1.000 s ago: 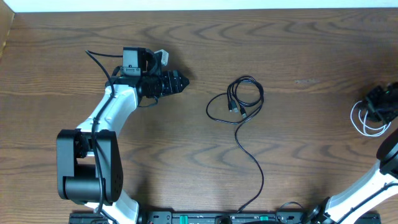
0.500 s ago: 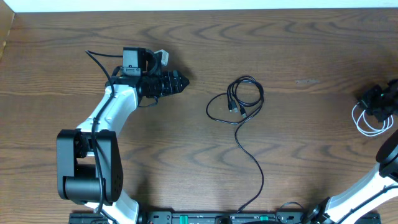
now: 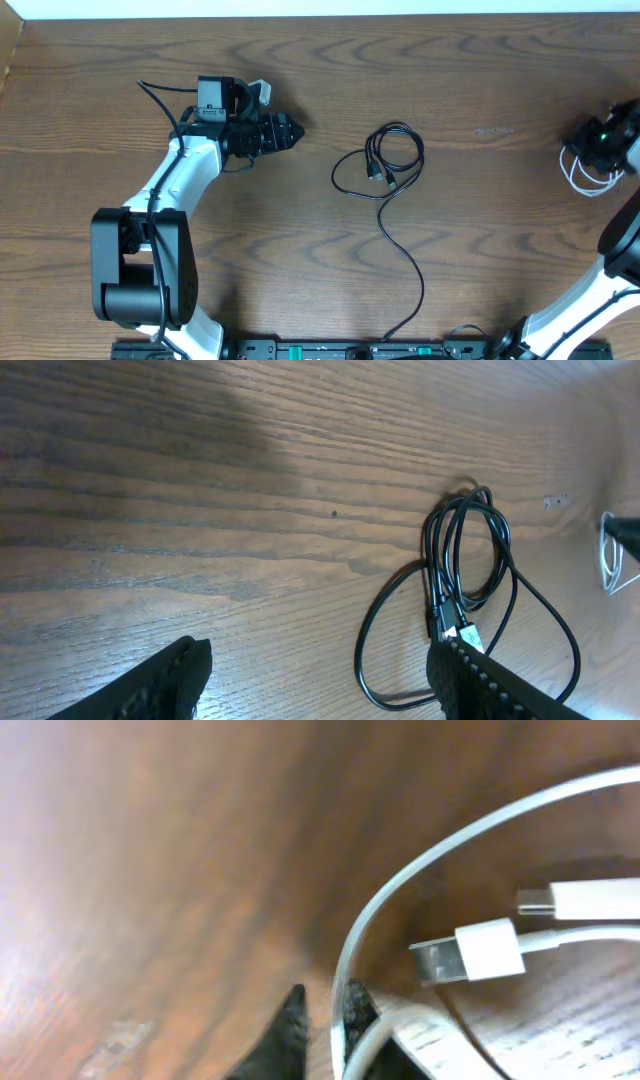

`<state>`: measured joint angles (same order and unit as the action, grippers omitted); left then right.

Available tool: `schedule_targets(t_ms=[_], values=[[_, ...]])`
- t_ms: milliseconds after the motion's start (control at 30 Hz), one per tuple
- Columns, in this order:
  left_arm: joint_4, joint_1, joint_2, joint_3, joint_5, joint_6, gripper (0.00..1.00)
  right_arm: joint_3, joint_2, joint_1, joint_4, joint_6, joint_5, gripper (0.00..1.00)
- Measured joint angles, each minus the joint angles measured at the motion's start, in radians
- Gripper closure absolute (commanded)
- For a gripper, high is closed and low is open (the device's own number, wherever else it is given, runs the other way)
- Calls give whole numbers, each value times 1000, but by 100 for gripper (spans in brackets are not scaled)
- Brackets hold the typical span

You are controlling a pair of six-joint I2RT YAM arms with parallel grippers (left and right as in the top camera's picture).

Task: Untangle cables
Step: 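Lower the white cable at the right table edge and open the right gripper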

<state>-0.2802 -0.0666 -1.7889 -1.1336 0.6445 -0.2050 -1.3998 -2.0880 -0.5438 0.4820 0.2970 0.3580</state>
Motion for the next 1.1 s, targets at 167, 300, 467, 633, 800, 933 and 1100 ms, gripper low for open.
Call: schedule_targets(t_ms=[167, 300, 467, 633, 800, 933, 1100], values=[[0, 0, 0, 0, 0, 0, 27, -222, -2, 0, 174, -16, 35, 54], [0, 0, 0, 0, 0, 0, 27, -369, -2, 0, 322, -35, 32, 19], [0, 0, 0, 0, 0, 0, 27, -439, -2, 0, 470, -45, -57, 21], [0, 0, 0, 0, 0, 0, 27, -438, -2, -2, 621, -33, -227, 65], [0, 0, 0, 0, 0, 0, 27, -409, -2, -11, 674, -19, -381, 63], [0, 0, 0, 0, 0, 0, 27, -319, -2, -23, 621, -8, -434, 60], [0, 0, 0, 0, 0, 0, 27, -187, -2, -29, 492, 10, -454, 80]])
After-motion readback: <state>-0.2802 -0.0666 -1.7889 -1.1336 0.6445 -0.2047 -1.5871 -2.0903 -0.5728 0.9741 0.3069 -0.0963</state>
